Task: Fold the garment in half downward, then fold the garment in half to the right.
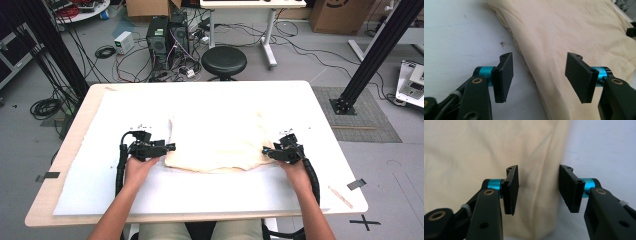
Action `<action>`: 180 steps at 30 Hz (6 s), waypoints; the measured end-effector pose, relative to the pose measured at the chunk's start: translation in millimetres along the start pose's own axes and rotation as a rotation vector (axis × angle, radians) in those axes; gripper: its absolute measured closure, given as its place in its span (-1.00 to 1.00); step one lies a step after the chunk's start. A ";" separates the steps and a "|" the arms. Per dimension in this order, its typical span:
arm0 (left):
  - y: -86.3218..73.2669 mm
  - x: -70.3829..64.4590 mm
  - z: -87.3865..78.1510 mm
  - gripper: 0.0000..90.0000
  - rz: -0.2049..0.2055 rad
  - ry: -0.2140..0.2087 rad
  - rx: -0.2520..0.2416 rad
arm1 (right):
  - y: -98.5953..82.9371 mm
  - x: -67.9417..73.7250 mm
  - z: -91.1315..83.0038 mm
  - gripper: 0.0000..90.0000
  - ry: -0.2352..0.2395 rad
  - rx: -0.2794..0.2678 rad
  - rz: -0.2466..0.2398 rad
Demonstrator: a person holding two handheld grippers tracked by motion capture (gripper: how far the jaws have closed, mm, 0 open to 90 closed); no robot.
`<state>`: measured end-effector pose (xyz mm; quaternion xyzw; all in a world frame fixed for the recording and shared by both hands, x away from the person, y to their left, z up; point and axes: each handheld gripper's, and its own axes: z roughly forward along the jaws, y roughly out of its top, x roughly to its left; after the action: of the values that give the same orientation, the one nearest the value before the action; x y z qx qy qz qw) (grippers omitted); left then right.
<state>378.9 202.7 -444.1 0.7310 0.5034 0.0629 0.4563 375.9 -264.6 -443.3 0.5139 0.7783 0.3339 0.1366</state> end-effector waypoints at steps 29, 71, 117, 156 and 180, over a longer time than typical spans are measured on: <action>-9.6 -14.6 -27.3 -0.50 0.191 0.001 -0.201 | -6.3 -3.4 -33.6 -0.34 -0.060 -0.179 -0.086; 1.8 3.3 -54.9 -0.54 0.237 -0.026 -0.344 | -5.1 -16.4 -52.6 -0.55 -0.016 -0.305 -0.164; -12.4 -23.6 -33.8 -0.51 0.195 -0.005 -0.180 | -9.9 -5.6 -61.0 -0.55 -0.016 -0.349 -0.147; -38.2 -51.1 -7.2 0.47 0.200 0.129 0.027 | 5.9 18.6 -48.8 -0.55 0.061 -0.306 -0.168; -46.6 -48.5 -12.6 0.82 0.095 0.067 0.008 | 148.4 136.1 66.7 -0.54 0.290 -0.113 -0.419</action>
<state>316.8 175.5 -453.0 0.7535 0.4833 0.1068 0.4327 459.0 -81.1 -376.9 0.2798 0.8592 0.4118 0.1181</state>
